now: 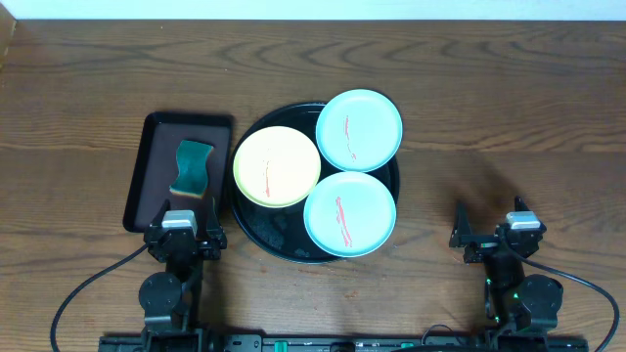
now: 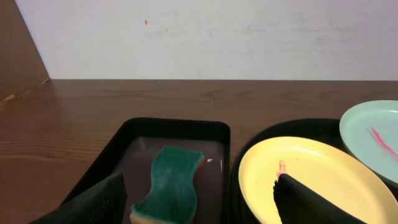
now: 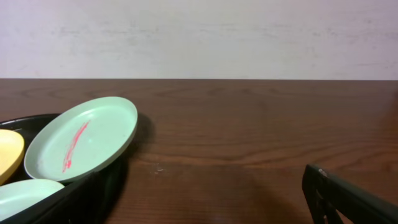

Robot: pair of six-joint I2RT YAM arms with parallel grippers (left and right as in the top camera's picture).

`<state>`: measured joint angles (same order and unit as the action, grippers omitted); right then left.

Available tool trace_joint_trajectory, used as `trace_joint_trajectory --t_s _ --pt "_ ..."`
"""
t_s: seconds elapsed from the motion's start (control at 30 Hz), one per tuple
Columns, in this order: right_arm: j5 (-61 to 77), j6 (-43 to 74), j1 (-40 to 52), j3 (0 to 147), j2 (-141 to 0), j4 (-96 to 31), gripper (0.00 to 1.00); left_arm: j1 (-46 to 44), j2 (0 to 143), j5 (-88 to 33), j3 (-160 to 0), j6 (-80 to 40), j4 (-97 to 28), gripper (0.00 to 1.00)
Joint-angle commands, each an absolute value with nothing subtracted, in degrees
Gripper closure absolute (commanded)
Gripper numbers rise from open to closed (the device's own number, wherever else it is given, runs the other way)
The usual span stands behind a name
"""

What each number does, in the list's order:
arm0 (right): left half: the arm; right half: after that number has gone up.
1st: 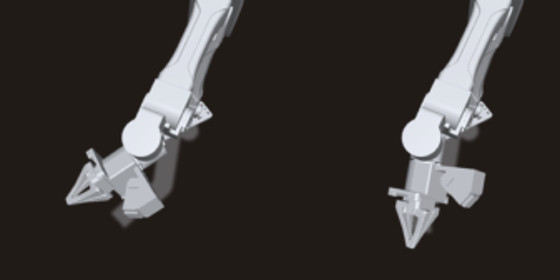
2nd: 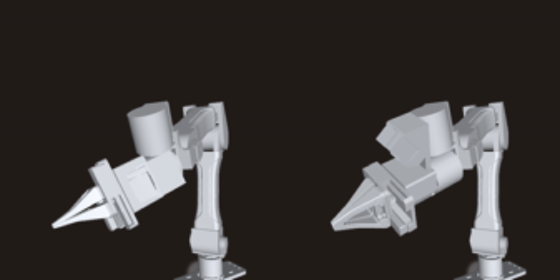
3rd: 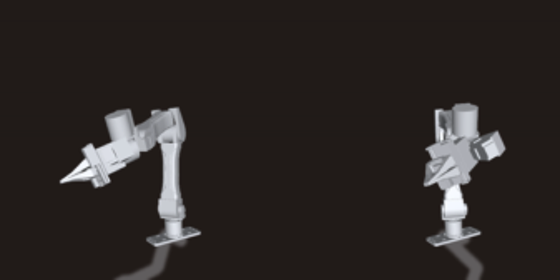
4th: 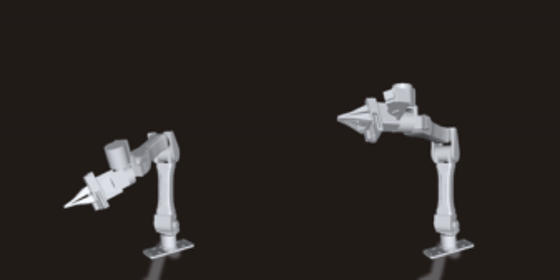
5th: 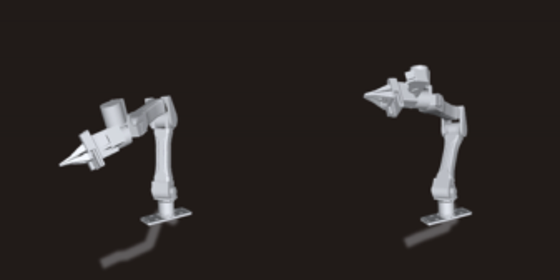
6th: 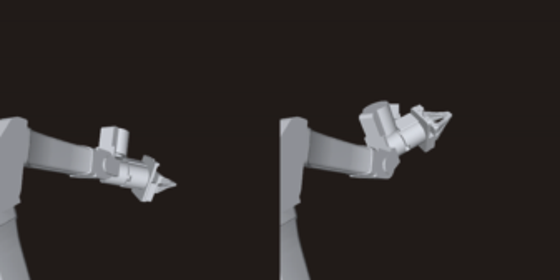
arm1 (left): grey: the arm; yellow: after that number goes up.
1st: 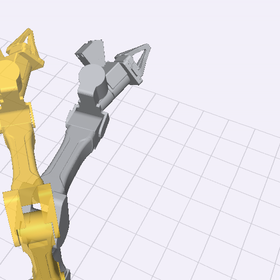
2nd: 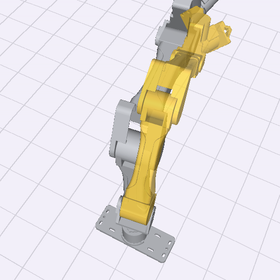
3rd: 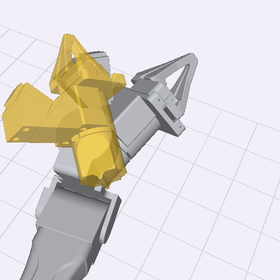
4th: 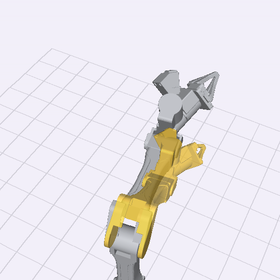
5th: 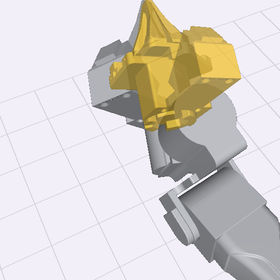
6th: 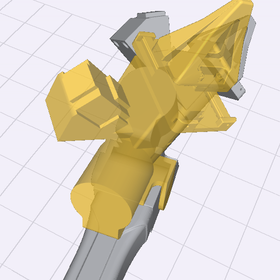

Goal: Clean dirty plates on tray and stack at the side

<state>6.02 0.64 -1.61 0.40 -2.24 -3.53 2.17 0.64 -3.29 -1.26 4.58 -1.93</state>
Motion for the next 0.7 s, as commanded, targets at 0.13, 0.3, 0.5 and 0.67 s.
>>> trace_joint_trajectory --t_s 0.13,0.3,0.5,0.67 --pt "6.28 0.78 -1.41 0.32 -2.22 -3.70 0.01 2.00 0.60 -3.46 -0.23 5.34 -3.79 0.24" --pt "6.28 0.78 -1.41 0.32 -2.22 -3.68 0.01 2.00 0.60 -3.46 -0.23 5.34 -3.79 0.24" --pt "6.28 0.78 -1.41 0.32 -2.22 -3.68 0.01 2.00 0.60 -3.46 -0.23 5.34 -3.79 0.24" --pt "6.28 0.78 -1.41 0.32 -2.22 -3.68 0.01 2.00 0.60 -3.46 -0.23 5.34 -3.79 0.24"
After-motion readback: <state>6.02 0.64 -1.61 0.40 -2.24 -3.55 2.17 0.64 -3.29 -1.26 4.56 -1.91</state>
